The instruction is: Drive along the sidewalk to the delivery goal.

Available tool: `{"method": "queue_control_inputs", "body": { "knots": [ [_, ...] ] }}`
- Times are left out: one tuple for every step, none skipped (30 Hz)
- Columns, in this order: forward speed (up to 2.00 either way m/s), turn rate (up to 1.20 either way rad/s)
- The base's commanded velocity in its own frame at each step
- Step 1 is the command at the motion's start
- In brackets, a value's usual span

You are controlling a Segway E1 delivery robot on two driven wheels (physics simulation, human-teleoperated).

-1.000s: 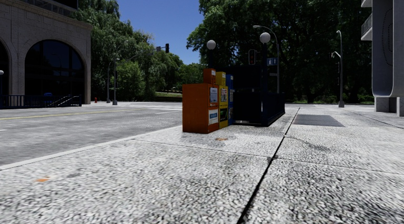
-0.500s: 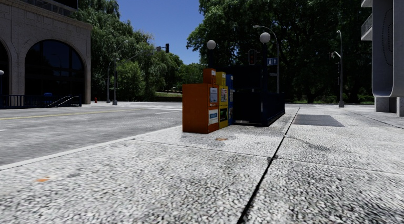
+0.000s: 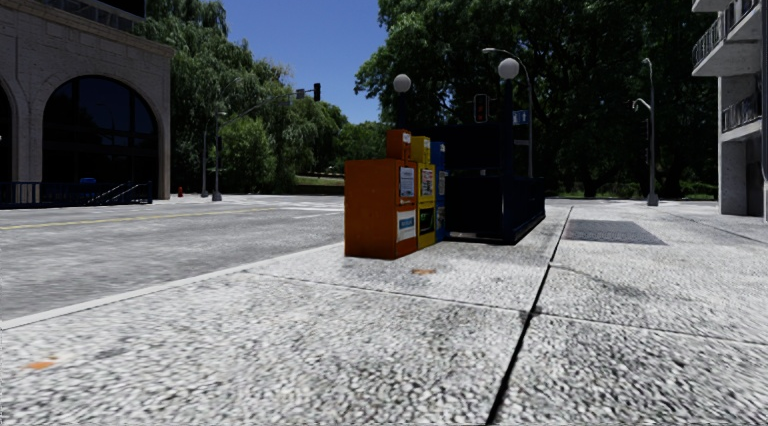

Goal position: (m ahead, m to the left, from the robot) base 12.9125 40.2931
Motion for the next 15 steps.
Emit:
{"method": "queue_control_inputs", "body": {
  "knots": [
    [2.0,-0.56],
    [2.0,-0.73],
    [2.0,-0.79],
    [2.0,-0.81],
    [2.0,-0.81],
    [2.0,-0.82],
    [2.0,-0.82],
    [2.0,-0.82],
    [2.0,-0.82],
    [2.0,-0.82],
    [2.0,-0.82],
    [2.0,-0.82],
    [2.0,-0.82],
    [2.0,-0.82],
    [2.0,-0.82]
  ]
}}
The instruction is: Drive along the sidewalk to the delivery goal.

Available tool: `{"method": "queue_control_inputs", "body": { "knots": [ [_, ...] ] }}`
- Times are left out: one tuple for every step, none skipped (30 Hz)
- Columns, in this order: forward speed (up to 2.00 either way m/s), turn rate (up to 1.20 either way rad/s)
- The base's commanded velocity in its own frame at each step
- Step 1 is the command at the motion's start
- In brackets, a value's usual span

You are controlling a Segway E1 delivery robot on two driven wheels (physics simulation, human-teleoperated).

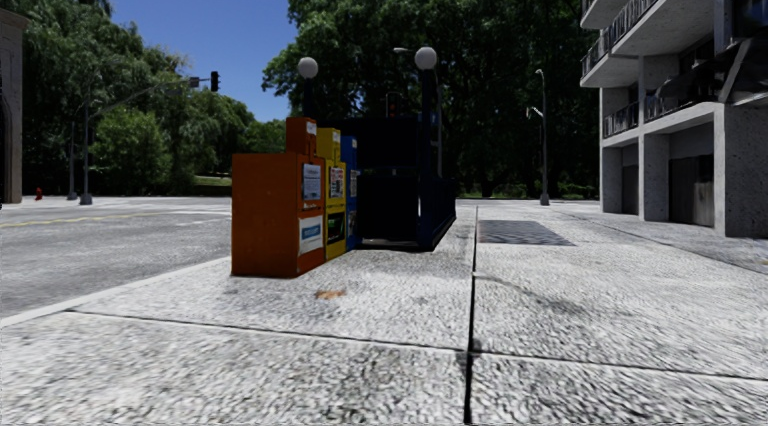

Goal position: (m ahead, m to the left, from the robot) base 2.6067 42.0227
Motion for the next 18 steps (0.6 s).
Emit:
{"method": "queue_control_inputs", "body": {
  "knots": [
    [2.0,-0.82],
    [2.0,-0.29],
    [2.0,0.0],
    [2.0,0.0],
    [2.0,0.0],
    [2.0,0.0],
    [2.0,0.0],
    [2.0,0.0],
    [2.0,0.0],
    [2.0,0.0],
    [2.0,0.0],
    [2.0,0.0],
    [2.0,0.0],
    [2.0,0.0],
    [2.0,-0.15],
    [2.0,-0.15],
    [2.0,-0.26],
    [2.0,-0.29]
  ]
}}
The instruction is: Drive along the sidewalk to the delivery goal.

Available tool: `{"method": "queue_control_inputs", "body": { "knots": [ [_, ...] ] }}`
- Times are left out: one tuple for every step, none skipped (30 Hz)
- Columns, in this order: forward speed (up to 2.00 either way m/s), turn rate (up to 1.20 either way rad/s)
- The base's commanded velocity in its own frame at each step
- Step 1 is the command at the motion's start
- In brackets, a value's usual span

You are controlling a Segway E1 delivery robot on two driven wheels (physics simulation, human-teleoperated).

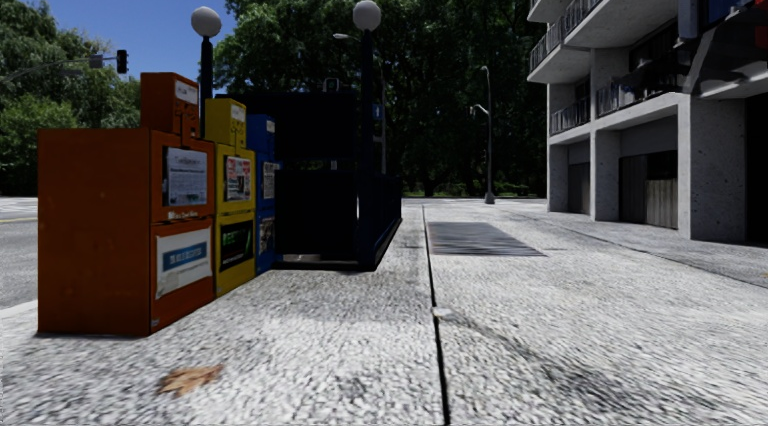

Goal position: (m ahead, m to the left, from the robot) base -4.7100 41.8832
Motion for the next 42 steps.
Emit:
{"method": "queue_control_inputs", "body": {
  "knots": [
    [2.0,-0.3],
    [2.0,-0.3],
    [2.0,-0.32],
    [2.0,-0.43],
    [2.0,-0.48],
    [2.0,-0.48],
    [1.95,-0.49],
    [1.92,-0.49],
    [1.91,-0.49],
    [1.91,-0.49],
    [1.91,-0.49],
    [1.91,-0.49],
    [1.91,-0.49],
    [1.91,-0.49],
    [1.91,-0.49],
    [1.91,-0.49],
    [1.91,-0.49],
    [1.91,-0.49],
    [1.91,-0.49],
    [1.91,-0.49],
    [1.91,-0.46],
    [1.91,-0.46],
    [1.91,-0.36],
    [1.91,-0.3],
    [1.91,-0.27],
    [1.91,-0.27],
    [1.91,-0.25],
    [1.91,-0.23],
    [1.91,-0.23],
    [1.91,-0.16],
    [1.91,-0.05],
    [1.91,0.0],
    [1.91,0.0],
    [1.92,0.0],
    [1.92,0.0],
    [1.92,0.0],
    [1.92,0.0],
    [1.92,0.0],
    [1.92,0.0],
    [1.92,0.0],
    [1.92,0.0],
    [1.92,0.0]
  ]
}}
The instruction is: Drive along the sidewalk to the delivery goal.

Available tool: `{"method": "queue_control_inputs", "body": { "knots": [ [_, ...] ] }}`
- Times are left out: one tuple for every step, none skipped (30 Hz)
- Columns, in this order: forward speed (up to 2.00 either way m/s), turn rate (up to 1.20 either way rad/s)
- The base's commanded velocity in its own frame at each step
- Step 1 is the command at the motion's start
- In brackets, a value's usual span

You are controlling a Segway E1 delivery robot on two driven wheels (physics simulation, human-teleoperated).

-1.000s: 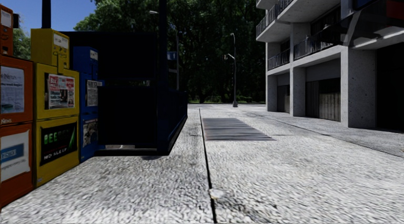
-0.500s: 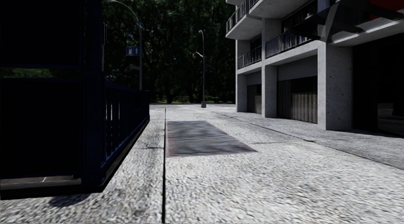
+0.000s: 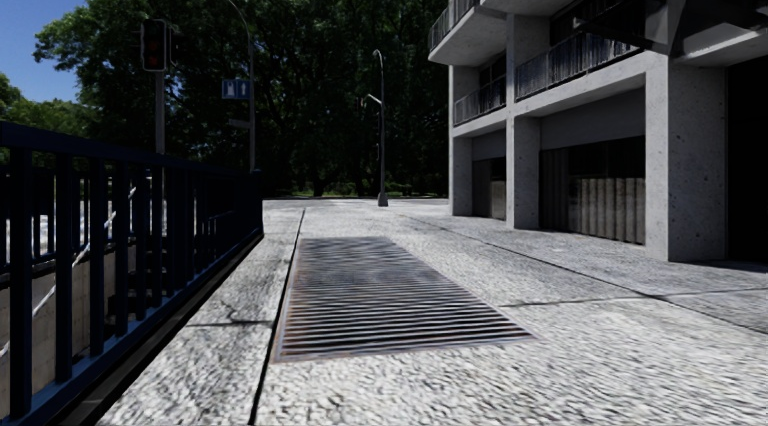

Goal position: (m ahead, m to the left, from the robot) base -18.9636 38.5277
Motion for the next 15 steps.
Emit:
{"method": "queue_control_inputs", "body": {
  "knots": [
    [1.92,0.0],
    [1.92,0.0],
    [1.92,0.0],
    [1.92,0.0],
    [1.92,0.0],
    [1.92,0.0],
    [1.92,0.0],
    [1.92,0.0],
    [1.92,0.0],
    [1.92,0.0],
    [1.92,0.0],
    [1.92,0.0],
    [1.92,0.0],
    [1.92,0.0],
    [1.92,0.0]
  ]
}}
